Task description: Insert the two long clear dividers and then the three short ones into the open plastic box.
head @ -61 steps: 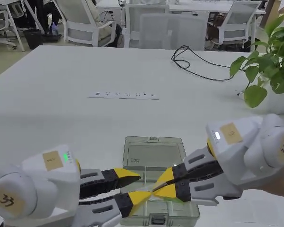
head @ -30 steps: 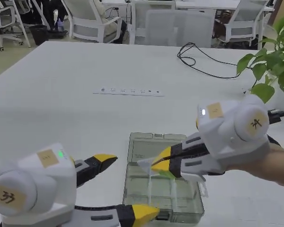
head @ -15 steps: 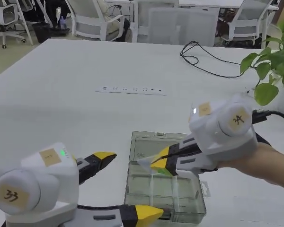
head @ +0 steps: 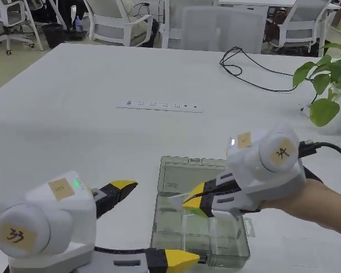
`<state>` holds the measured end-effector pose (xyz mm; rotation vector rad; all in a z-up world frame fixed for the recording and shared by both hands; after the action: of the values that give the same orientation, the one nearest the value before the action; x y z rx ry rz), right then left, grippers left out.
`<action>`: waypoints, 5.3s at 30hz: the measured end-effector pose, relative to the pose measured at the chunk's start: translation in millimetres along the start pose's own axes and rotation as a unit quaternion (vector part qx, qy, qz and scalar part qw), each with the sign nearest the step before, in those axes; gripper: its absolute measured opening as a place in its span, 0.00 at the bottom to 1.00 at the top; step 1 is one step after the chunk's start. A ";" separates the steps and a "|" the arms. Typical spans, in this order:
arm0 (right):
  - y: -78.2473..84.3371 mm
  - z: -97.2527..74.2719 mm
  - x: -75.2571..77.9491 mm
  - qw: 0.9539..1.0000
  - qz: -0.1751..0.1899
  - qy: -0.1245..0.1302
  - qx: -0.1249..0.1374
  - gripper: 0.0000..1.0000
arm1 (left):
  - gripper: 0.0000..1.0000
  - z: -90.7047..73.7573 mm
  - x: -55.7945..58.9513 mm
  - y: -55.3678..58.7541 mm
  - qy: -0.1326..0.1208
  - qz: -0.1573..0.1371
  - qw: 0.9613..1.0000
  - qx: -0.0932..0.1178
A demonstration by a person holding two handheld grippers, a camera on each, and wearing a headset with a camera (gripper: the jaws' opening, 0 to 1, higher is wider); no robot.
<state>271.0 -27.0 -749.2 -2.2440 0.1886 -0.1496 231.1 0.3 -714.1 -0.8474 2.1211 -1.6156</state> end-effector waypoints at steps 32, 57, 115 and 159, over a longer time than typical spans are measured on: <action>5.5 9.5 2.3 0.999 -0.009 -0.019 -0.034 0.02 | 0.98 2.0 -1.1 2.8 0.002 -0.001 1.000 0.002; 6.7 38.6 -5.0 0.990 -0.083 -0.061 -0.098 0.02 | 0.98 1.0 -5.2 7.1 -0.002 -0.004 1.000 0.001; 39.3 71.2 -7.2 0.968 -0.095 -0.086 -0.214 0.02 | 0.96 8.6 -1.8 18.1 0.011 -0.011 1.000 -0.010; 0.6 28.2 -2.4 0.992 -0.021 -0.060 -0.112 0.40 | 1.00 4.0 1.9 11.5 0.016 -0.011 1.000 -0.010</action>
<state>273.5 -5.6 -767.4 -2.4731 0.0965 -0.0152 229.1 -2.0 -726.1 -0.8592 2.1619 -1.6317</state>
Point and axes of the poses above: the centre of the closed fingertips' face, and the gripper's own axes: z roughly forward along the fingers, x roughly to its right, y roughly out of its underside, the point moved 1 cm from there along -z, roughly backward along the fingers, and after that the axes turned 1 degree about x, right-handed, at the moved point
